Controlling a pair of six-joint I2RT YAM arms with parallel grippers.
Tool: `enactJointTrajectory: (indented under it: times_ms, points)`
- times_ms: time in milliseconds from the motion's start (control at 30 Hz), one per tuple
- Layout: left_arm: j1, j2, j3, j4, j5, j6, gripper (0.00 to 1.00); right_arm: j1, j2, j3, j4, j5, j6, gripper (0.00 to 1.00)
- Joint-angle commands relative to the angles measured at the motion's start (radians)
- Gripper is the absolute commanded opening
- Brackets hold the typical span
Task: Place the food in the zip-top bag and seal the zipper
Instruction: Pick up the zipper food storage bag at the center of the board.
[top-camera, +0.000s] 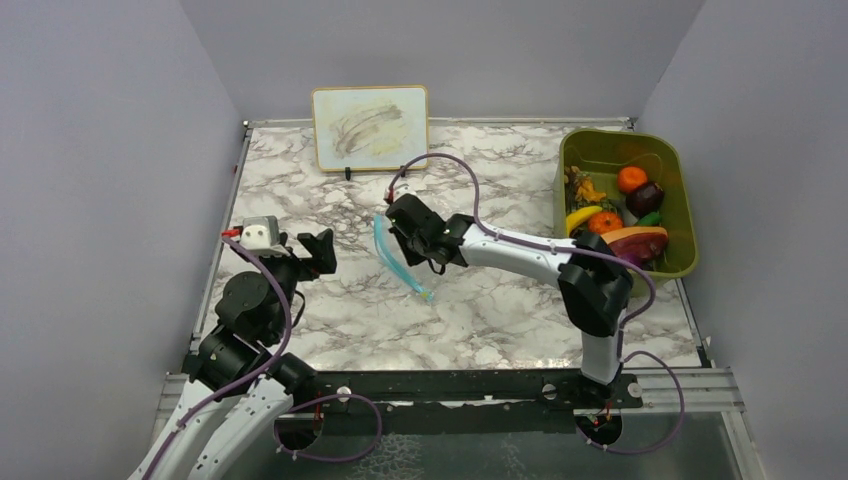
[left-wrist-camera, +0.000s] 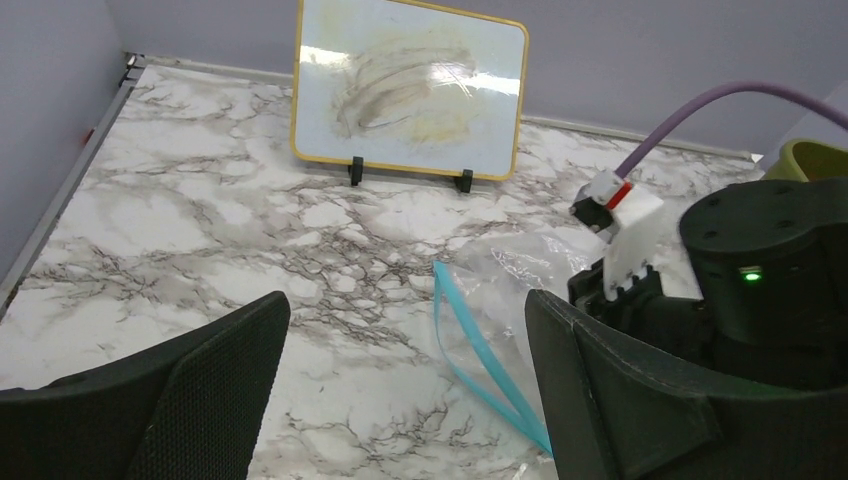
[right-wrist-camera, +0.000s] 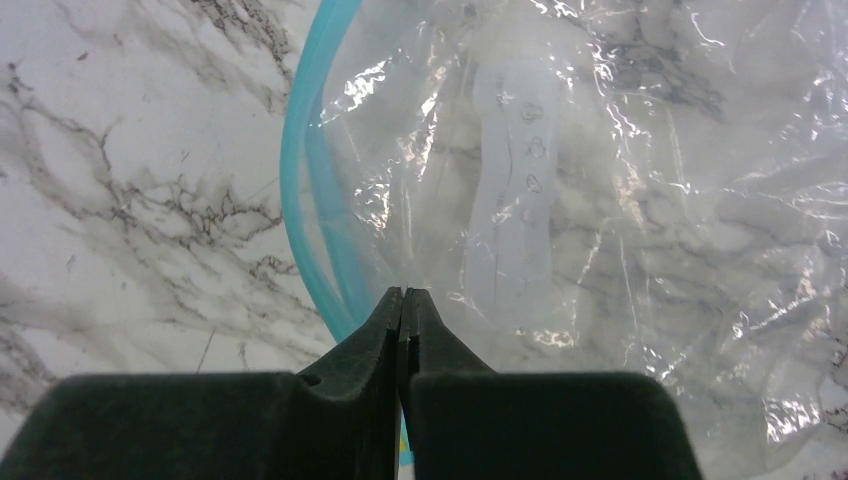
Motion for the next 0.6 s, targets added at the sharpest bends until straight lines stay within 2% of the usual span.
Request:
enactJointTrajectory:
  times_ms: [0, 167, 367, 467, 567]
  points:
    - [-0.004, 0.031, -0.008, 0.001, 0.066, -0.053, 0.88, 0.007, -0.169, -0.099, 0.135, -0.06, -0.002, 0.01]
    - [-0.003, 0.082, 0.008, -0.029, 0.183, -0.146, 0.84, 0.008, -0.304, -0.224, 0.234, -0.164, 0.015, 0.01]
    - [-0.003, 0.117, 0.003, -0.067, 0.326, -0.239, 0.68, 0.007, -0.482, -0.353, 0.303, -0.204, 0.077, 0.01]
    - [-0.004, 0.138, 0.016, -0.084, 0.384, -0.315, 0.53, 0.008, -0.584, -0.429, 0.363, -0.219, 0.114, 0.01]
    - [-0.002, 0.161, 0.027, -0.084, 0.442, -0.397, 0.5, 0.007, -0.692, -0.535, 0.481, -0.244, 0.128, 0.01]
